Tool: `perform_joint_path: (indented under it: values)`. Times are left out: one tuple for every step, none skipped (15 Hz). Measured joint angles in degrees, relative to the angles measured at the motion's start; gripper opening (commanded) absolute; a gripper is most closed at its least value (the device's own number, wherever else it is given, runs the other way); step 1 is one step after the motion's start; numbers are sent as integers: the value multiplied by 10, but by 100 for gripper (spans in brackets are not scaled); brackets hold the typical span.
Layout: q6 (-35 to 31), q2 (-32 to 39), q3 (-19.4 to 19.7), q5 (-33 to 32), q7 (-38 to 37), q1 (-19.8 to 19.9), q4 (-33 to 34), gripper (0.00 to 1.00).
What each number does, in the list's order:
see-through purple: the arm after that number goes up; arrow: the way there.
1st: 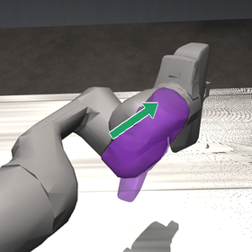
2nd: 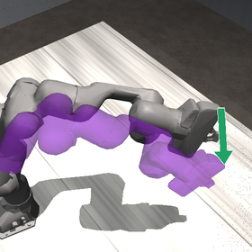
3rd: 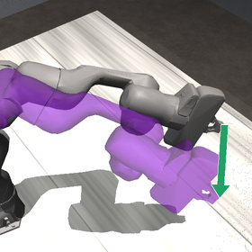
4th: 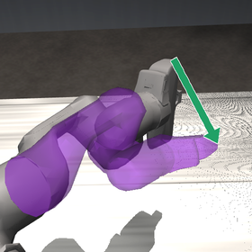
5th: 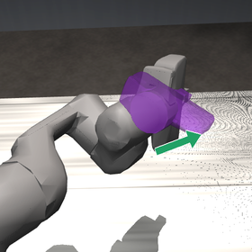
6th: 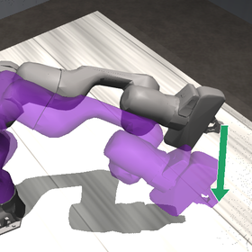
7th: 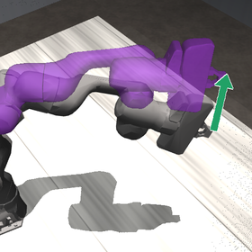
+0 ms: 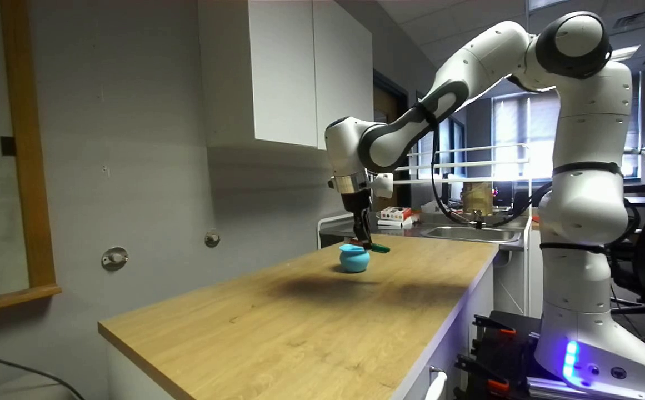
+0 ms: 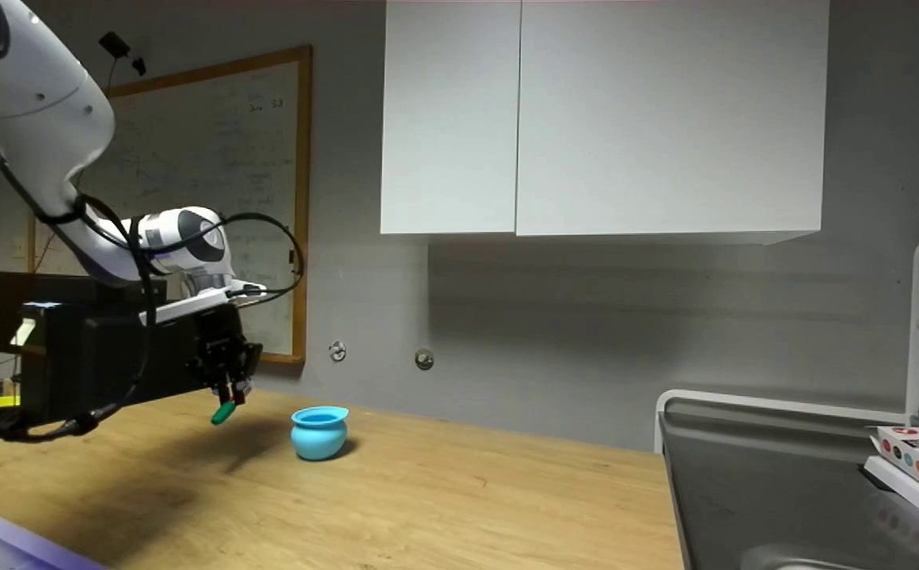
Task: Put the marker in the bowl
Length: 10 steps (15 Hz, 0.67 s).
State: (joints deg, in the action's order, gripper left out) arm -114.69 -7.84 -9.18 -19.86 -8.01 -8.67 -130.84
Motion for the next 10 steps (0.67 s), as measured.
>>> perform_joint_path:
  values:
    - [-4, -10, 1, 0, -22, 6, -4, 11]
    - [-8, -18, 1, 0, -44, 11, -7, 11]
    - [-13, -25, 1, 0, -69, 16, -9, 11]
    - [-20, -31, 1, -1, -94, 21, -11, 11]
    - [-25, -35, 1, -3, -119, 25, -13, 11]
    - [-32, -39, 1, -7, -146, 30, -14, 11]
    - [-39, -42, 1, -15, -173, 36, -14, 11]
    - [-46, -44, 1, -25, -200, 41, -14, 11]
    - [-51, -45, 0, -37, -226, 47, -13, 11]
    - [-53, -46, -1, -50, -252, 52, -11, 11]
